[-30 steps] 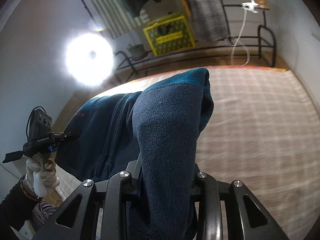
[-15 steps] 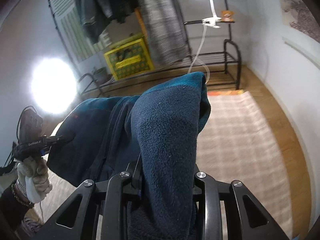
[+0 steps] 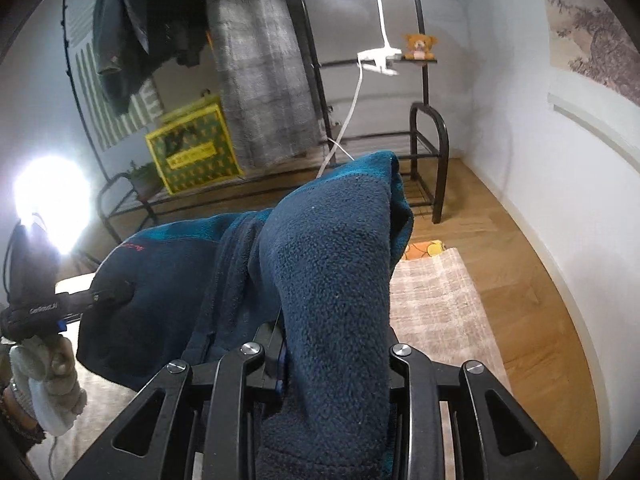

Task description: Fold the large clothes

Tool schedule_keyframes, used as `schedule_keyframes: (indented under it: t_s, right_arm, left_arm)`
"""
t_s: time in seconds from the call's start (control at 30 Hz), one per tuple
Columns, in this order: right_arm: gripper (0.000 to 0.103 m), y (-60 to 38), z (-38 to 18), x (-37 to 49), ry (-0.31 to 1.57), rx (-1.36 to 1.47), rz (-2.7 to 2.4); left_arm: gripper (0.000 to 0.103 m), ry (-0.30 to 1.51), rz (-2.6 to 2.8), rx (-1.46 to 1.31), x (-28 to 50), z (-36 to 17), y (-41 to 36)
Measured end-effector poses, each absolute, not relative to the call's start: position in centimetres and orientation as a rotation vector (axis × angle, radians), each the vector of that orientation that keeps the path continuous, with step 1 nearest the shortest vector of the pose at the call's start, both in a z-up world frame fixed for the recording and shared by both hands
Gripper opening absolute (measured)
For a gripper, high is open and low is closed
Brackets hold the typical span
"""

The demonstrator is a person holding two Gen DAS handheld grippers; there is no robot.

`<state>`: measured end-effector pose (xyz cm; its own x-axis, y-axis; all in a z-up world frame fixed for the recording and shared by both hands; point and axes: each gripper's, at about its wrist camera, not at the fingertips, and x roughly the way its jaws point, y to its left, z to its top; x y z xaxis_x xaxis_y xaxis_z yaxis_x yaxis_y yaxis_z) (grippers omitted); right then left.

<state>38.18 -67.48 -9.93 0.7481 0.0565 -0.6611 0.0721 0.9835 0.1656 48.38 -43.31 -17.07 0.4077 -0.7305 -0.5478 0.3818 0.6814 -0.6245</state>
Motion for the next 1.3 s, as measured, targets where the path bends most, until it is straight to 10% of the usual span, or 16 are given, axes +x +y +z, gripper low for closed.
schedule_keyframes:
  t_s: [0.5,1.3]
  right_arm:
    - [0.053,-72.5,-19.0,41.5,0.883,0.226,-0.181]
    - [0.056,-62.3,1.5,26.5,0.614,0.197,-0.183]
  left_arm:
    - [0.033,0.975,-0.628,-0.377,49.6,-22.6,-42.6]
    - [0.031,0.676,-0.577,-0.174,28.2,1.0,-37.6]
